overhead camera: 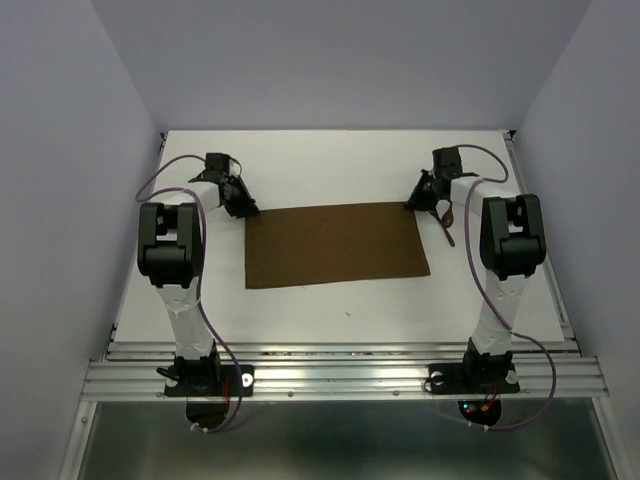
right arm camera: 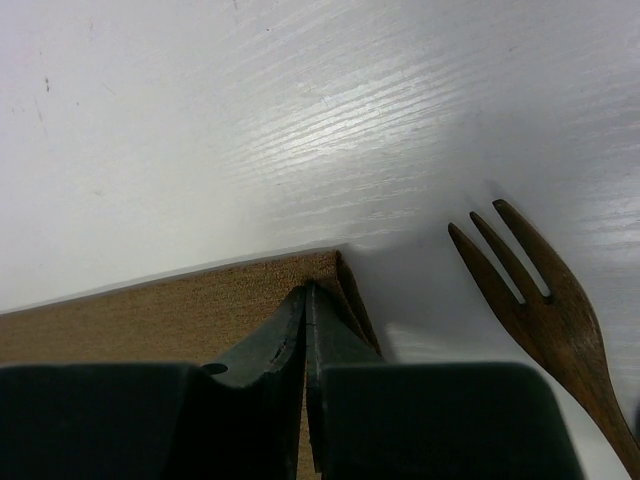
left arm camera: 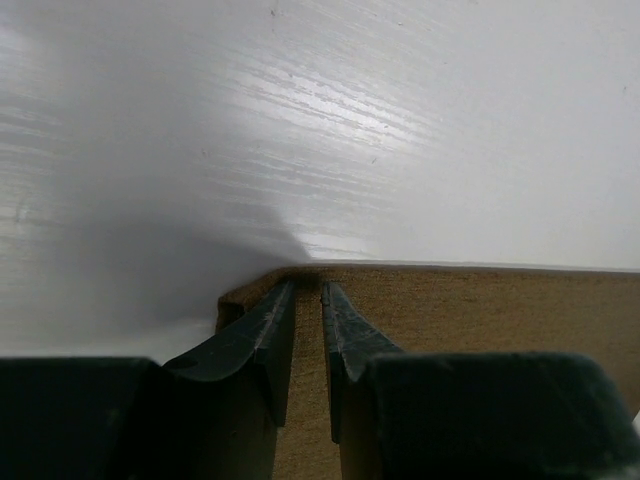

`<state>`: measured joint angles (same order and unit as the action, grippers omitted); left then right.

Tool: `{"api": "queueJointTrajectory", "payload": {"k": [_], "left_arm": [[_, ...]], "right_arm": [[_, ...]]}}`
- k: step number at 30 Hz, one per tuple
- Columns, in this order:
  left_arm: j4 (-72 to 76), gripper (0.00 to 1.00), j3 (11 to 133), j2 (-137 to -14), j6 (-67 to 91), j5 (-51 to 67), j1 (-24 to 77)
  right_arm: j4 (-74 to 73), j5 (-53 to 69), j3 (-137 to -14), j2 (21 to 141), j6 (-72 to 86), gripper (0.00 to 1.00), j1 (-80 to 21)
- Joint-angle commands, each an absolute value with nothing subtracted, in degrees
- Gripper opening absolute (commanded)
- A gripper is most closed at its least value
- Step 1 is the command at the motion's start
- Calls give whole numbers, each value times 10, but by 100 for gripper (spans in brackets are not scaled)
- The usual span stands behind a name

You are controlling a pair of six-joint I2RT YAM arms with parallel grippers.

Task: Fold the napkin into a case and place the utensils inside
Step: Smooth out the rectangle-folded napkin at the center of the board.

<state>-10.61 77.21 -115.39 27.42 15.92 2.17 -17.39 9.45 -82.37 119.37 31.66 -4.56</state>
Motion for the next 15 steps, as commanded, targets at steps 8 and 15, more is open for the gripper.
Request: {"api": "queueJointTrajectory", "payload": {"k": [8, 15], "left_arm": [[-133, 30, 744, -1079, 265, 110, 9], [-120, 30, 738, -1085, 268, 128, 9]], "right_arm": [[-194, 54, -802, 1177, 300, 8, -33], [-191, 69, -802, 1170, 300, 8, -33]]}}
